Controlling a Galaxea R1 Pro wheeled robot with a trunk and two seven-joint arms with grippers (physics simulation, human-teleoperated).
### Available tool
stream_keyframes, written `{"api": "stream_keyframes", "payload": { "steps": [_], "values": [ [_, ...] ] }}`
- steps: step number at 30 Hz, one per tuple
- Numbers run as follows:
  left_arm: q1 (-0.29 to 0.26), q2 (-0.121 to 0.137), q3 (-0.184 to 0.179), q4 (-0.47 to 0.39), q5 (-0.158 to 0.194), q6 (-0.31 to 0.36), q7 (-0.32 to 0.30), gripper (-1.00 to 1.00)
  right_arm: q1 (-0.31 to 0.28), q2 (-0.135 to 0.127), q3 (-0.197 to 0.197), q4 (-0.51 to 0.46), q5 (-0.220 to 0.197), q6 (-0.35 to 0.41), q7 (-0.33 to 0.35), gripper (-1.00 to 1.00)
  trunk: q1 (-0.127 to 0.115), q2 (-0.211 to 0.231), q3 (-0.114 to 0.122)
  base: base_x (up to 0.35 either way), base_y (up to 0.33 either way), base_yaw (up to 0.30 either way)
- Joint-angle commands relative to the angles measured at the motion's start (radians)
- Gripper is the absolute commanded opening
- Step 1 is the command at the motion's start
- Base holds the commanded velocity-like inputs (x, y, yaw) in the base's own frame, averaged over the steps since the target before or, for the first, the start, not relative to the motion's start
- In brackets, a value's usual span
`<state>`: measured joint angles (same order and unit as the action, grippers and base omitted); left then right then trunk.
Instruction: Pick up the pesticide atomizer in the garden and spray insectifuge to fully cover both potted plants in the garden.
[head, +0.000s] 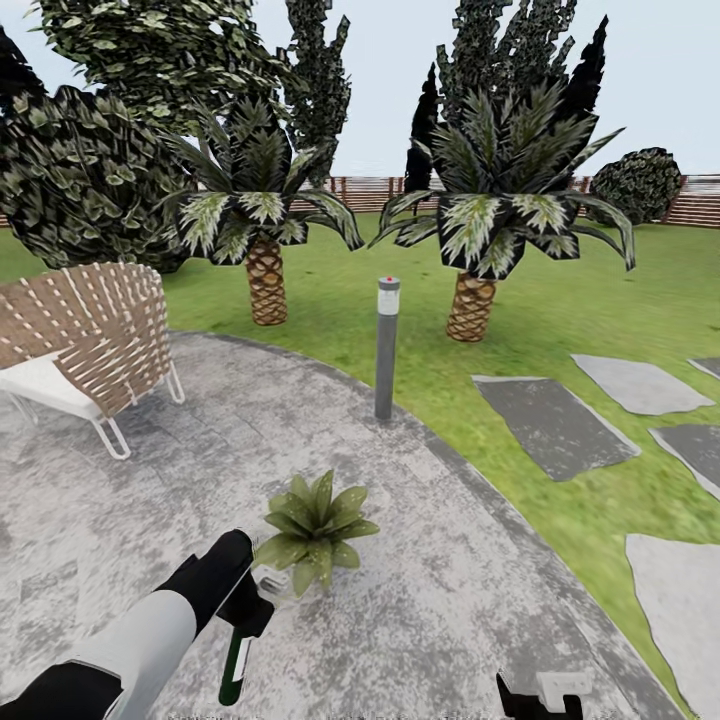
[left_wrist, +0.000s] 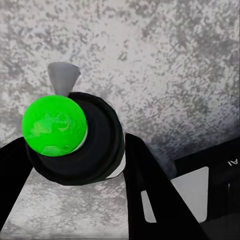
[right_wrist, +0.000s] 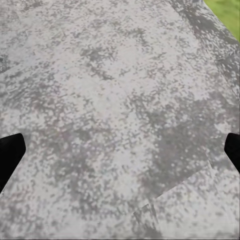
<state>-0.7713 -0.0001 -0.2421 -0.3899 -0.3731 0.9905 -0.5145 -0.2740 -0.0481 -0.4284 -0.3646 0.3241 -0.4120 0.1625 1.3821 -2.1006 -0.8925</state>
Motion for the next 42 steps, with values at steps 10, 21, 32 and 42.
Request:
{"api": "stream_keyframes", "payload": {
  "steps": [10,21,32,42],
  "values": [
    [-0.002,0.011,0.003,-0.016,-0.012,0.001,-0.003,-1.00,-0.001,0.001,-0.008,0.001,0.004,-0.004,0.008,1.00,-0.001,0.000,-0.001,-0.071,0.312,-0.008],
    [-0.004,0.005,0.003,-0.018,-0.011,0.000,-0.002,-1.00,-0.001,0.001,-0.008,0.001,0.004,-0.004,0.008,1.00,-0.001,0.000,-0.001,0.066,0.337,-0.251],
    [-0.003,-0.001,-0.002,-0.017,-0.012,0.001,-0.001,-1.00,-0.001,0.001,-0.008,0.021,0.004,-0.004,0.008,1.00,-0.001,0.000,-0.001,0.023,0.336,-0.291],
    [-0.003,-0.001,-0.002,-0.016,-0.011,0.001,-0.002,-1.00,-0.001,0.001,-0.009,0.023,0.004,-0.004,0.008,1.00,-0.001,0.000,-0.001,0.184,0.292,-0.252]
  ]
}}
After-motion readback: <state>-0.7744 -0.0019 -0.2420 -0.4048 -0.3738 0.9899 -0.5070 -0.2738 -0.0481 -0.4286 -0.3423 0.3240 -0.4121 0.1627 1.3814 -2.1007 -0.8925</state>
